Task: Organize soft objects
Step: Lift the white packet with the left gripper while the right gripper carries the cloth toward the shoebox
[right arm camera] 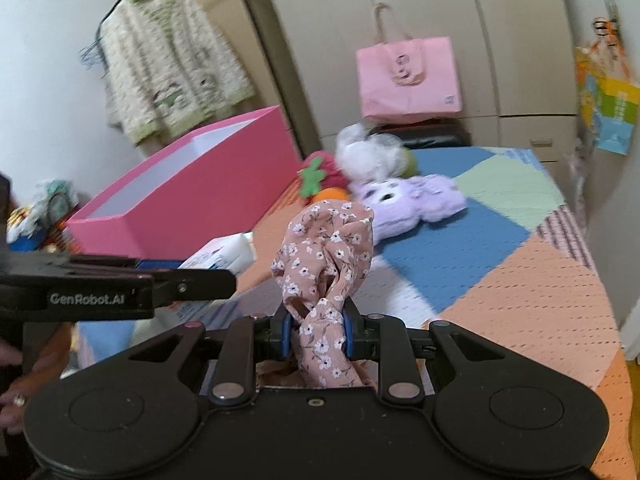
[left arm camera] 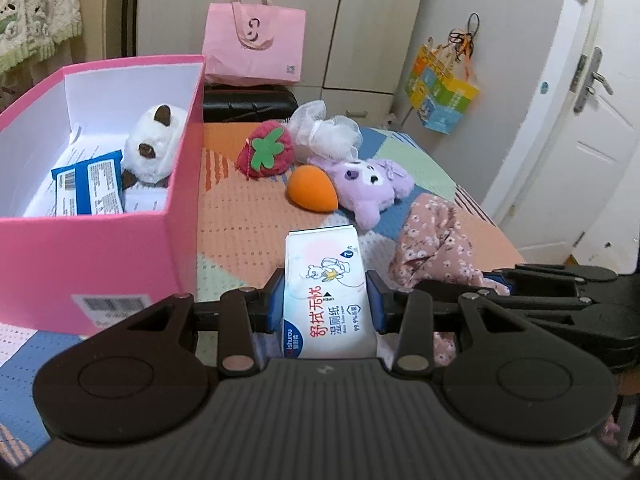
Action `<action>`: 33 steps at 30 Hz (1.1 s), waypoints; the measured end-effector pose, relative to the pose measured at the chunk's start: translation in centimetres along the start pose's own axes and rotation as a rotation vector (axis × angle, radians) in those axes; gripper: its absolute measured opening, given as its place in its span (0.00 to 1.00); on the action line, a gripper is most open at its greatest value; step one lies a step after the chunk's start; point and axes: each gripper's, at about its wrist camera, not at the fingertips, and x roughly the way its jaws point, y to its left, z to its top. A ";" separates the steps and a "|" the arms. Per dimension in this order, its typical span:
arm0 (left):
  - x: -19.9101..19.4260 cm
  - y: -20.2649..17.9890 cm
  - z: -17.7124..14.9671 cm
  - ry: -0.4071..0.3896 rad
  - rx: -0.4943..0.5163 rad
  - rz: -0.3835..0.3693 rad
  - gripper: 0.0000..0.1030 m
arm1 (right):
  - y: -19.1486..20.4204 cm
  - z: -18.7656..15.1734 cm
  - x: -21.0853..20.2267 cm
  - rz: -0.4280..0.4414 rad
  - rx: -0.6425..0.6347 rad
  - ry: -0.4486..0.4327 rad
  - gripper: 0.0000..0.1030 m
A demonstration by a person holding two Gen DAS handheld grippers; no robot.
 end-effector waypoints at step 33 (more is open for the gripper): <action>-10.6 7.9 0.3 0.014 -0.001 -0.051 0.39 | 9.7 4.6 -2.1 0.280 -0.162 0.018 0.28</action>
